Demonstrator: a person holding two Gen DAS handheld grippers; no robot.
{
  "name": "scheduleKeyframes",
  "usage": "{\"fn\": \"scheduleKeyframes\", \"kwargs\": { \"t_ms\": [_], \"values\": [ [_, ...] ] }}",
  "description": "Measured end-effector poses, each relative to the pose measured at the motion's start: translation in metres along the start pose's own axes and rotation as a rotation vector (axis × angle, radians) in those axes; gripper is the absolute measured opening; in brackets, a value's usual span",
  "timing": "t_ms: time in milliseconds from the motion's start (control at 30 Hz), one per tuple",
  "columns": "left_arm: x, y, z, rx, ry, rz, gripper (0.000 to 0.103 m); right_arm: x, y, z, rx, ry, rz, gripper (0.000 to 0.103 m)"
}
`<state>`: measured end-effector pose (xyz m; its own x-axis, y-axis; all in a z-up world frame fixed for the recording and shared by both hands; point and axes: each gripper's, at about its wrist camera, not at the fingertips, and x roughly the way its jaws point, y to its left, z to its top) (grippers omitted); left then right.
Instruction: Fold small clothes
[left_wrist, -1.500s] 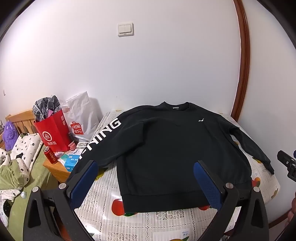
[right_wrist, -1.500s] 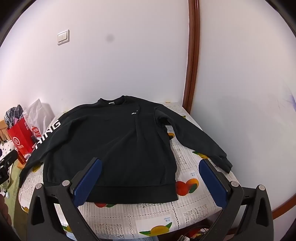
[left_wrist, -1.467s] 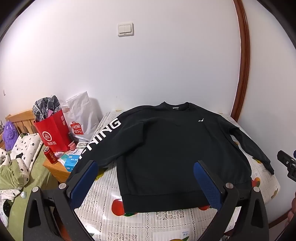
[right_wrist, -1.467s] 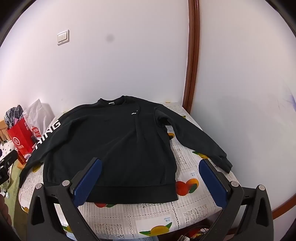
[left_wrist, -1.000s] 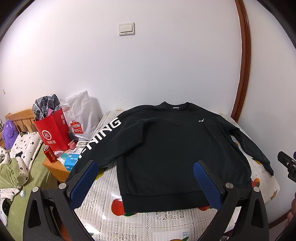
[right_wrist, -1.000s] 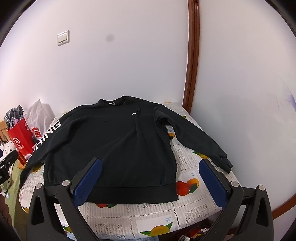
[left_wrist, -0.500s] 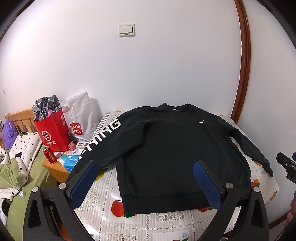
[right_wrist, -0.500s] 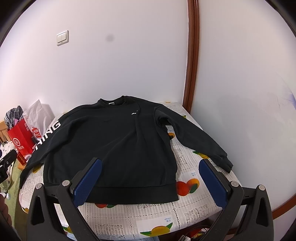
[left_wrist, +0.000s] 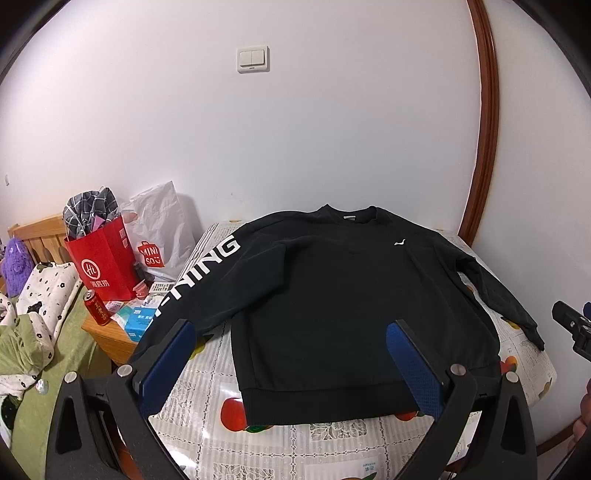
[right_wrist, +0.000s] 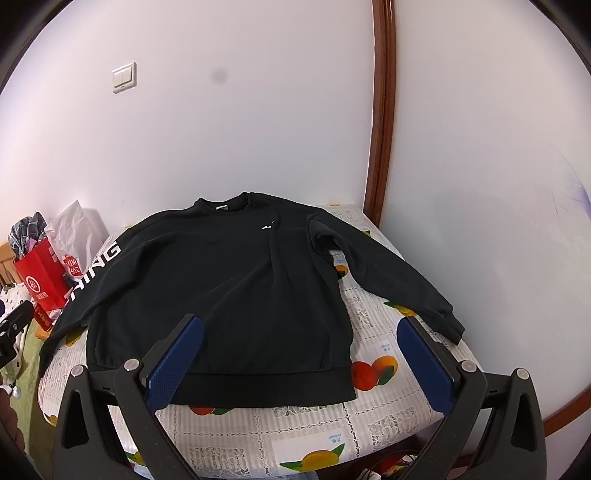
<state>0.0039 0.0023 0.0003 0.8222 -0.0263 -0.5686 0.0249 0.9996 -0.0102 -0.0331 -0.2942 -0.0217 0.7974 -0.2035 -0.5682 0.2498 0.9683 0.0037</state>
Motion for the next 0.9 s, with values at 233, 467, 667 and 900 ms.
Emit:
{"fn": "scheduleKeyframes", "kwargs": {
  "t_ms": [233, 467, 667, 900],
  "values": [
    [0.004, 0.004, -0.002, 0.007, 0.024, 0.005, 0.103, 0.001, -0.001, -0.001, -0.002, -0.002, 0.000, 0.103],
    [0.013, 0.010, -0.004, -0.030, 0.063, -0.015, 0.103, 0.008, 0.001, -0.004, 0.001, 0.007, 0.005, 0.103],
    [0.037, 0.022, -0.009, -0.061, 0.100, -0.016, 0.103, 0.029, 0.005, -0.006, -0.005, 0.033, 0.005, 0.103],
    [0.088, 0.054, -0.033, -0.123, 0.191, 0.014, 0.103, 0.078, 0.009, -0.021, -0.015, 0.089, 0.016, 0.103]
  ]
}}
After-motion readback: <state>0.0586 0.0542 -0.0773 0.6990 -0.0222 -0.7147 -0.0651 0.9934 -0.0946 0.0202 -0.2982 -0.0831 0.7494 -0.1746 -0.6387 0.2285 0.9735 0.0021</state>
